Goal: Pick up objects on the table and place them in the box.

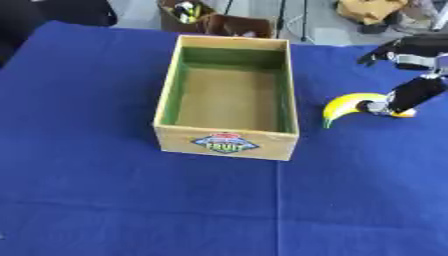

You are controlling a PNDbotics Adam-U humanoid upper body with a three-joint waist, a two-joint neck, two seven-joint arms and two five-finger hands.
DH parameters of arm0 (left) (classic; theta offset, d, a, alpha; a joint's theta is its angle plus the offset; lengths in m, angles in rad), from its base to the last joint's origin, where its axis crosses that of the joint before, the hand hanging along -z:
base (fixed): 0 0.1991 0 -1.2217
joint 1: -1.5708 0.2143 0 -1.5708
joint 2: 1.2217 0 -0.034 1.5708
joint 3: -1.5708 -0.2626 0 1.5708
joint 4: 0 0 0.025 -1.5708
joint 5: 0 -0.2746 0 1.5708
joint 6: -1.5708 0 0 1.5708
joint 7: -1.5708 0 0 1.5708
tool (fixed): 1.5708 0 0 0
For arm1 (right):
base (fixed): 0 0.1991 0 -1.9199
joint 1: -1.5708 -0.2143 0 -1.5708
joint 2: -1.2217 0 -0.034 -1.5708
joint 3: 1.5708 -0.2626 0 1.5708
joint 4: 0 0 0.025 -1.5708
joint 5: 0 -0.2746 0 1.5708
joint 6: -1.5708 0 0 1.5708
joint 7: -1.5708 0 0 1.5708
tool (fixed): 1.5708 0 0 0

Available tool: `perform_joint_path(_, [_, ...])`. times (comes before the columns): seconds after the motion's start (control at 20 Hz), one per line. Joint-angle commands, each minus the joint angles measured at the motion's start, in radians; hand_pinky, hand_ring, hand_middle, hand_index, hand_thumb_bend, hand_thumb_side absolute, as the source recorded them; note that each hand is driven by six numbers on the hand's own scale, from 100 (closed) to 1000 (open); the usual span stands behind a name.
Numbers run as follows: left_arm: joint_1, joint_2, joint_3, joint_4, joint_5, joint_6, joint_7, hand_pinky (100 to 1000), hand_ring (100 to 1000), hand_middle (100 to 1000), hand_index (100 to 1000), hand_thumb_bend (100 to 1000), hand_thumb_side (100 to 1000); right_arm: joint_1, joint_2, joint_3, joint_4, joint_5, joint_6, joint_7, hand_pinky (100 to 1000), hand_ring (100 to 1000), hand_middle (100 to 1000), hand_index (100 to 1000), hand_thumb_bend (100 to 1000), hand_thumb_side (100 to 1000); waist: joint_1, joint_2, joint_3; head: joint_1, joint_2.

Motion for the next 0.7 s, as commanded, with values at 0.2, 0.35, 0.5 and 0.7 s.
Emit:
perform_joint_path(0.2, [-0.014,0.007,-0.003,-0.017,0.004,-0.002,-0.005,588,595,699,840,321,886,-0.021,-0.015,-0.006,0.035,0.028,-0.017,-0.021,914,948,849,970,364,600,0.003,-0.014,0.002,-0.006,0.001])
perform_joint_path(0.35, [-0.015,0.006,-0.004,-0.017,0.004,-0.001,-0.008,588,595,699,839,321,887,-0.023,-0.011,-0.009,0.052,0.031,-0.022,-0.03,915,949,847,974,364,595,0.003,-0.012,0.003,-0.01,0.0])
perform_joint_path(0.5, [-0.016,0.006,-0.004,-0.017,0.004,-0.001,-0.009,588,595,699,839,322,886,-0.026,-0.007,-0.011,0.067,0.032,-0.027,-0.032,915,949,847,976,360,586,0.003,-0.011,0.004,-0.009,0.0])
perform_joint_path(0.7, [-0.017,0.006,-0.005,-0.017,0.004,-0.001,-0.012,589,594,700,839,322,886,-0.034,0.0,-0.016,0.093,0.038,-0.03,-0.036,914,948,845,979,341,564,0.002,-0.008,0.006,-0.009,-0.002])
